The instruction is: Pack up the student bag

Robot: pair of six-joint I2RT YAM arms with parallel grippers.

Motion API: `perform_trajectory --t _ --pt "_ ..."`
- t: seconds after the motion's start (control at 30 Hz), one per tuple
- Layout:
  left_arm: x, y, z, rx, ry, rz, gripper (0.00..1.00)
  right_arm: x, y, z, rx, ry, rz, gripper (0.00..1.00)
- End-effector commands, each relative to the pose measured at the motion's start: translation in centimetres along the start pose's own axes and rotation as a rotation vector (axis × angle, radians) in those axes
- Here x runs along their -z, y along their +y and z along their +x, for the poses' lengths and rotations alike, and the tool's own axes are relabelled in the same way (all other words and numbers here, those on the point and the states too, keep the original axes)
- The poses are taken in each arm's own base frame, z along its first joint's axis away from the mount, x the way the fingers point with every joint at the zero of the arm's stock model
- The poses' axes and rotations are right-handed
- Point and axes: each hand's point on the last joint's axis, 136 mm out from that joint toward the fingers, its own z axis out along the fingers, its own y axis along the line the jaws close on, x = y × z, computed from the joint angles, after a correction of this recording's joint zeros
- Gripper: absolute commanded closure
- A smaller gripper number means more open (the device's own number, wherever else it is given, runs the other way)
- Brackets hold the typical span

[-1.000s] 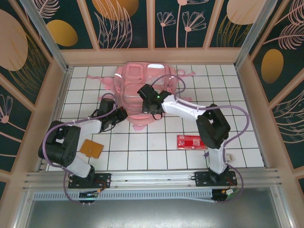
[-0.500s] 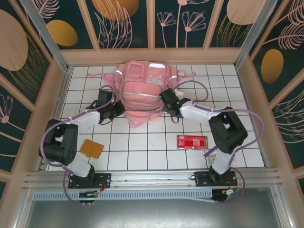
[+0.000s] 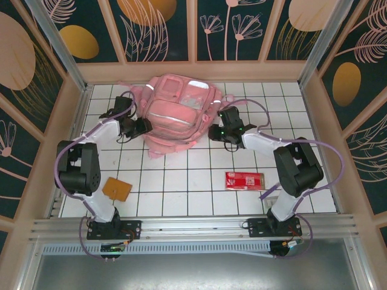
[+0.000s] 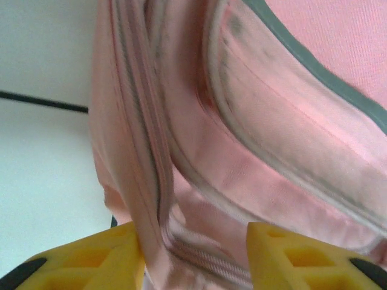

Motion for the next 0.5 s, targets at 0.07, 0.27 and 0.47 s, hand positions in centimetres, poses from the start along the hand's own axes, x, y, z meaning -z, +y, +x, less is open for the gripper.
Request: perform_trajectory --t 0.07,0.27,0.47 --pt "3.4 -0.1 3.8 0.046 0.084 -0.032 0.49 1.3 6.2 3.7 0.207 0.215 -0.367 0.58" --pt "3.6 -4.8 6.5 0.052 0.098 -0.003 0.48 -1.1 6.5 4.2 0.261 0.269 -0.416 0.51" --pt "1.9 -5.7 6.2 0.160 0.057 0.039 0.47 -3.1 7.2 3.8 0.302 0.308 -0.460 0.51"
